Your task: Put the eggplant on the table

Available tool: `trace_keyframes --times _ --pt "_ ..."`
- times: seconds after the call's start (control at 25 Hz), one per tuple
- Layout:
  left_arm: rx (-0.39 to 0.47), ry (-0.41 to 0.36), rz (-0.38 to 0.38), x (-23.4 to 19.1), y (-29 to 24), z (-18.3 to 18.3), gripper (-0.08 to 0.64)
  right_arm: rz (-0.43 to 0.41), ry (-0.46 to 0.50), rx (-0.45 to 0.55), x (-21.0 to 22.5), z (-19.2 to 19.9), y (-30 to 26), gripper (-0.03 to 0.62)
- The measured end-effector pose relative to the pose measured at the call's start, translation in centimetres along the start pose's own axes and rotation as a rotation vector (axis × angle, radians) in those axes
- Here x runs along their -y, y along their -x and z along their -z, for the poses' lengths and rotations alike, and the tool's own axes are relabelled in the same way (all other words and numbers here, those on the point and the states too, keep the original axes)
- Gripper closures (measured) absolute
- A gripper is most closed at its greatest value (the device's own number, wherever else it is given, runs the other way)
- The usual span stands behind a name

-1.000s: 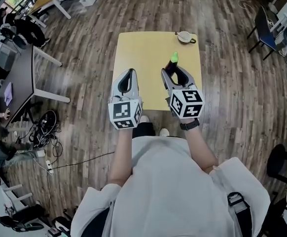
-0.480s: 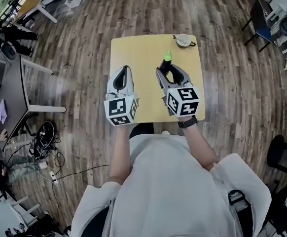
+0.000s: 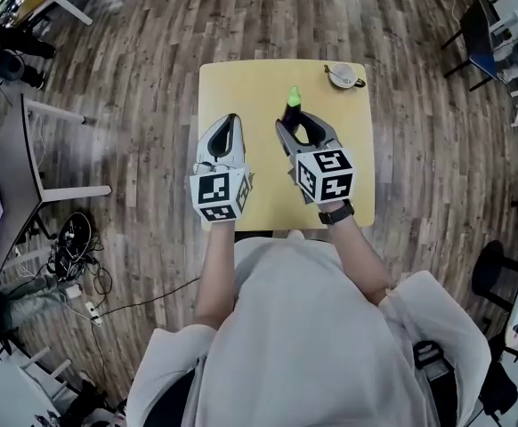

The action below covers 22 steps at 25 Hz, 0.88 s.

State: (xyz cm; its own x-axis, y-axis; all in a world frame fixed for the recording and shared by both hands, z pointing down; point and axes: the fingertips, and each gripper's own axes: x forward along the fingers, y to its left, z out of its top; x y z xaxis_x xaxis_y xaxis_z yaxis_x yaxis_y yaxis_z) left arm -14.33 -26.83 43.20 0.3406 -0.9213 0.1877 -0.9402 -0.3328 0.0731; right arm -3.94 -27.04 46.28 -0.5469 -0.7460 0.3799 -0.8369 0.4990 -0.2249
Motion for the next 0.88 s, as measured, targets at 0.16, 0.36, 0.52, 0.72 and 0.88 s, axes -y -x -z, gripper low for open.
trace_keyframes --times 0.16,0.36,0.52,0.72,0.88 --pt "-0.023 0.022 0.014 -1.3 -1.9 0.9 0.551 0.011 0.009 -0.044 0.7 0.6 -2.6 0.399" --pt "-0.053 0.05 0.051 -2.4 -4.1 2.4 0.551 0.034 0.011 -0.095 2.0 1.8 -5.4 0.399" --pt "-0.081 0.061 0.075 -3.5 -6.0 3.5 0.551 0.053 0.009 -0.131 3.1 2.8 -7.8 0.399" --pt "-0.104 0.051 0.049 -5.5 -7.5 4.8 0.552 0.075 -0.007 -0.171 4.7 3.8 -10.4 0.399" --pt "-0.113 0.025 0.062 -6.5 -9.0 6.4 0.552 0.096 -0.017 -0.237 6.3 5.5 -12.7 0.399"
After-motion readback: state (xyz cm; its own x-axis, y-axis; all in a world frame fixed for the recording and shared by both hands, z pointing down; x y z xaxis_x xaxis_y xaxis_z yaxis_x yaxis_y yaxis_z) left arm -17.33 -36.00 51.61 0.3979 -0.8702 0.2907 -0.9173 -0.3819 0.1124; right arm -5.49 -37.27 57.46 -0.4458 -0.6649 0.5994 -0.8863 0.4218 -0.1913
